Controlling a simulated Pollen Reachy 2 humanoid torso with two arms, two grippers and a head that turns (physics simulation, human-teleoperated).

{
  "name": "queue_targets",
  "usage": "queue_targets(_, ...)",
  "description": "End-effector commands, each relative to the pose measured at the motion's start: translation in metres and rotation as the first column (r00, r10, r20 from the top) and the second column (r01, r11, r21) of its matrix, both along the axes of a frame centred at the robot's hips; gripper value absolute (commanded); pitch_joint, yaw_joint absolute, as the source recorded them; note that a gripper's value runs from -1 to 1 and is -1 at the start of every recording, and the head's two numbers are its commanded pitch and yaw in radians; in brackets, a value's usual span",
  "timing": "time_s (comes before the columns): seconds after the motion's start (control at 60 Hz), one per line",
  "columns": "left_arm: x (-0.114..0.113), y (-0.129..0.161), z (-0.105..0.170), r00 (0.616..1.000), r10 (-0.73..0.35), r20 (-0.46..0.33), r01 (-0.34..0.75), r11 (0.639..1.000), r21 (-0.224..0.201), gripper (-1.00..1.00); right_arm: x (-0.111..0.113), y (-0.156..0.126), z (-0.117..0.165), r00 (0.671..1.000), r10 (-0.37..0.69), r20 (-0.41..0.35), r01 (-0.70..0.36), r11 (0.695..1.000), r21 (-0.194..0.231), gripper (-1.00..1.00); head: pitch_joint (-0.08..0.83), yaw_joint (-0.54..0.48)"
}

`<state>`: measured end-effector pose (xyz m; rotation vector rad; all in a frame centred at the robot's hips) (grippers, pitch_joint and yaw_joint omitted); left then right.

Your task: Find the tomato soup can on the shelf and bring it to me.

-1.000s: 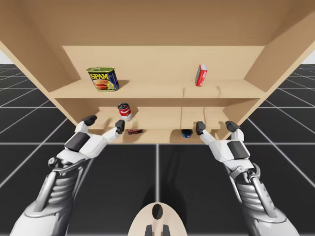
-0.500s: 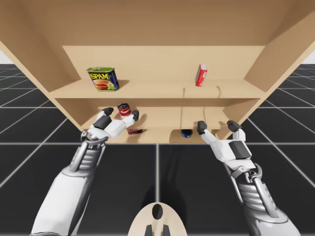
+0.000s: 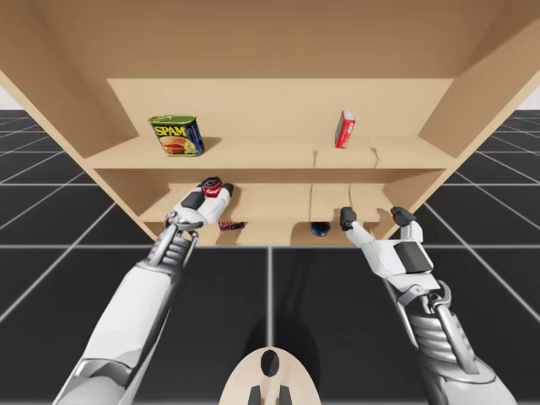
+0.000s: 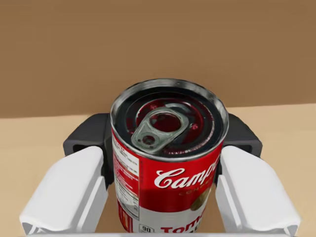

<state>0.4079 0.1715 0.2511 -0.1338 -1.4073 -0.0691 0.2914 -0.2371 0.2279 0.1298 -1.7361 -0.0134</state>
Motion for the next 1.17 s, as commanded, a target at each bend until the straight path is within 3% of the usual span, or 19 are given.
queue_targets(0.017, 0.002, -0.015, -0.009, 1.000, 0.009, -0.021, -0.010, 1.000, -0.022, 1.00, 0.000, 0.003, -0.002, 1.000, 0.001, -0.003, -0.001, 1.000, 0.017, -1.00, 0.383, 0.26)
queue_targets(0.217, 0.003, -0.013, -0.009, 1.000, 0.009, -0.007, -0.009, 1.000, -0.021, 1.00, 0.000, 0.003, -0.002, 1.000, 0.001, -0.003, -0.001, 1.000, 0.017, -1.00, 0.382, 0.26)
queue_targets(0.533, -0.005, -0.007, 0.018, 0.991, 0.002, 0.136, 0.003, 0.999, -0.039, 1.00, 0.000, 0.002, -0.001, 1.000, -0.003, 0.006, 0.003, 1.000, 0.023, -1.00, 0.381, 0.25)
queue_targets(0.667, -0.016, -0.004, 0.026, 0.983, 0.007, 0.181, -0.003, 1.000, -0.023, 1.00, 0.000, 0.002, -0.001, 1.000, -0.006, 0.011, 0.005, 1.000, 0.024, -1.00, 0.378, 0.26)
queue_targets(0.867, -0.051, 0.000, 0.034, 0.975, 0.019, 0.219, -0.021, 1.000, 0.009, 1.00, 0.001, 0.003, -0.001, 0.999, -0.034, 0.022, 0.034, 0.999, 0.009, -1.00, 0.375, 0.26)
queue_targets(1.167, -0.130, 0.015, 0.049, 0.981, 0.001, 0.196, -0.013, 0.998, 0.057, 1.00, 0.000, 0.003, -0.002, 1.000, -0.020, 0.001, 0.020, 1.000, 0.007, -1.00, 0.372, 0.26)
